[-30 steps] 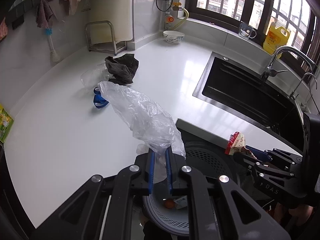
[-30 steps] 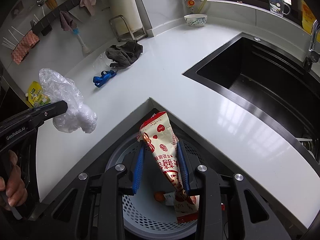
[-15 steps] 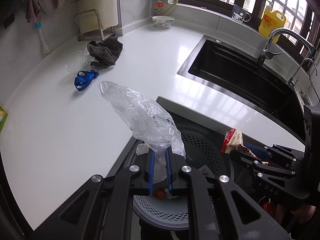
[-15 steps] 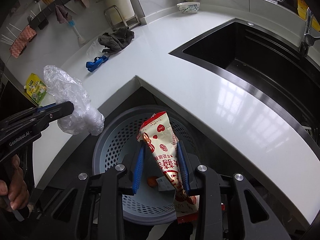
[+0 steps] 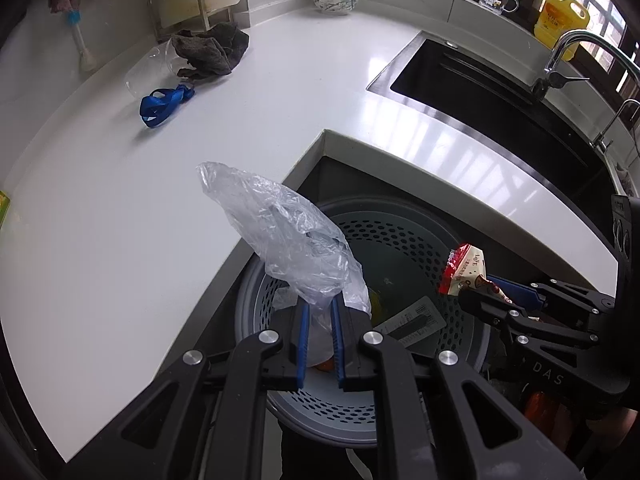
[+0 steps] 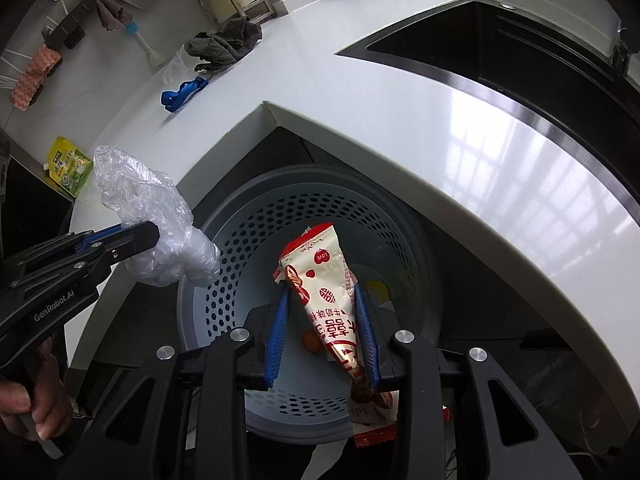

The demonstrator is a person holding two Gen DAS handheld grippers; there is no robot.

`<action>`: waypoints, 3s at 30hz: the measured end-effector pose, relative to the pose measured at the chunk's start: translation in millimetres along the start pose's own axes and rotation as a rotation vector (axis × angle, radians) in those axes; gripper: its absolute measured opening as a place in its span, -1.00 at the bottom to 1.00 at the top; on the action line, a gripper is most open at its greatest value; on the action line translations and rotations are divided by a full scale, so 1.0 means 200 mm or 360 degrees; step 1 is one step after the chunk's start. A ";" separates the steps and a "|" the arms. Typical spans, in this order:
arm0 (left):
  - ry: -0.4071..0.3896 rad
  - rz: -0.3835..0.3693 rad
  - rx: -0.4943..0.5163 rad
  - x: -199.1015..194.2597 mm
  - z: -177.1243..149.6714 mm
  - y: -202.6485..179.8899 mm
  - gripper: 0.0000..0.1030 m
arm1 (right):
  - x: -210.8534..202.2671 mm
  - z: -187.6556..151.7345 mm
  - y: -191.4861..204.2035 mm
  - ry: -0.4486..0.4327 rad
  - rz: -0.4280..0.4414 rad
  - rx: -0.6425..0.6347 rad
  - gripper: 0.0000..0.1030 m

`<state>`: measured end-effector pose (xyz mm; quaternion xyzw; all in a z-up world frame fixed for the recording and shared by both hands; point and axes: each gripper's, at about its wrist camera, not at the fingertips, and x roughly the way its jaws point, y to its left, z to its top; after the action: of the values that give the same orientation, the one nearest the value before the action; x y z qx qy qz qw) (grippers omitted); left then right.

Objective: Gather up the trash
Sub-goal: 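Carry the wrapper and bag over the wastebasket and open both tools, then move both tools back toward the cloth, cup and lanyard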

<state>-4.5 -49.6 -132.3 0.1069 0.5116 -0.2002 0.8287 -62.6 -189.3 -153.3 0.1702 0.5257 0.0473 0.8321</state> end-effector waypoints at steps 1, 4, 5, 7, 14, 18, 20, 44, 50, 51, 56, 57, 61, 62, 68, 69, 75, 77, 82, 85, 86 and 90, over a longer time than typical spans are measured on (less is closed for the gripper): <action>0.0009 0.0002 -0.0001 0.01 -0.01 0.00 -0.79 | 0.01 0.00 0.01 0.0001 0.0001 -0.0010 -0.39; 0.0038 -0.0010 -0.0019 0.04 -0.02 0.02 -0.79 | 0.04 -0.01 0.02 0.0021 0.0003 -0.0029 -0.40; 0.0048 -0.0010 -0.0024 0.05 -0.03 0.02 -0.79 | 0.06 -0.02 0.02 0.0025 0.0004 -0.0030 -0.40; 0.0068 -0.0008 -0.0031 0.07 -0.04 0.02 -0.79 | 0.08 -0.02 0.02 0.0043 0.0006 -0.0021 -0.39; 0.0109 -0.0027 -0.0044 0.11 -0.05 0.04 -0.79 | 0.14 -0.03 0.01 0.0089 0.0018 0.0021 -0.37; 0.0120 -0.0037 -0.0039 0.11 -0.06 0.04 -0.75 | 0.14 -0.04 0.02 0.0089 -0.0006 0.0009 -0.35; 0.0122 -0.0037 -0.0043 0.11 -0.06 0.04 -0.71 | 0.15 -0.04 0.02 0.0097 -0.0008 0.0012 -0.34; 0.0073 0.0013 -0.0090 0.04 -0.02 0.05 -0.01 | 0.09 -0.02 -0.01 0.0070 -0.0014 0.0052 0.21; 0.0037 0.0024 -0.0090 0.00 0.01 0.04 0.04 | 0.04 0.00 -0.02 0.0040 0.0001 0.0047 0.21; 0.0029 0.0025 -0.0093 -0.01 0.02 0.04 0.05 | 0.03 0.00 -0.03 0.0035 0.0003 0.0044 0.21; -0.0007 0.0037 -0.0103 -0.05 0.05 0.02 0.08 | -0.01 0.02 -0.03 0.0015 0.0019 0.0025 0.21; -0.0012 0.0040 -0.0106 -0.06 0.05 0.02 0.08 | -0.02 0.02 -0.03 0.0012 0.0024 0.0022 0.21; -0.0037 0.0056 -0.0124 -0.09 0.06 0.01 0.15 | -0.04 0.04 -0.04 0.0003 0.0041 0.0006 0.22; -0.0043 0.0060 -0.0129 -0.10 0.06 0.00 0.15 | -0.04 0.04 -0.04 0.0000 0.0045 0.0001 0.22; -0.0080 0.0090 -0.0180 -0.15 0.06 -0.01 0.15 | -0.08 0.06 -0.04 -0.0014 0.0074 -0.0042 0.23; -0.0086 0.0094 -0.0193 -0.16 0.06 0.00 0.15 | -0.08 0.06 -0.03 -0.0016 0.0078 -0.0052 0.23; -0.0131 0.0122 -0.0290 -0.22 0.03 0.00 0.27 | -0.13 0.08 -0.02 -0.0039 0.0117 -0.0138 0.26; -0.0150 0.0142 -0.0319 -0.25 0.02 0.01 0.27 | -0.14 0.08 0.00 -0.0044 0.0133 -0.0171 0.26; -0.0196 0.0187 -0.0394 -0.33 -0.01 0.03 0.34 | -0.17 0.11 0.04 -0.0062 0.0184 -0.0246 0.26; -0.0206 0.0204 -0.0436 -0.36 -0.03 0.04 0.34 | -0.19 0.13 0.07 -0.0070 0.0205 -0.0287 0.27; -0.0205 0.0210 -0.0447 -0.37 -0.04 0.05 0.34 | -0.19 0.14 0.09 -0.0073 0.0212 -0.0299 0.27; -0.0204 0.0232 -0.0471 -0.40 -0.06 0.08 0.39 | -0.21 0.18 0.14 -0.0091 0.0239 -0.0330 0.29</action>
<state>-37.9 -13.0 -66.5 0.0076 0.4726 -0.0684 0.8786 -46.0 -182.1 -94.8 0.1233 0.4799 0.1587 0.8540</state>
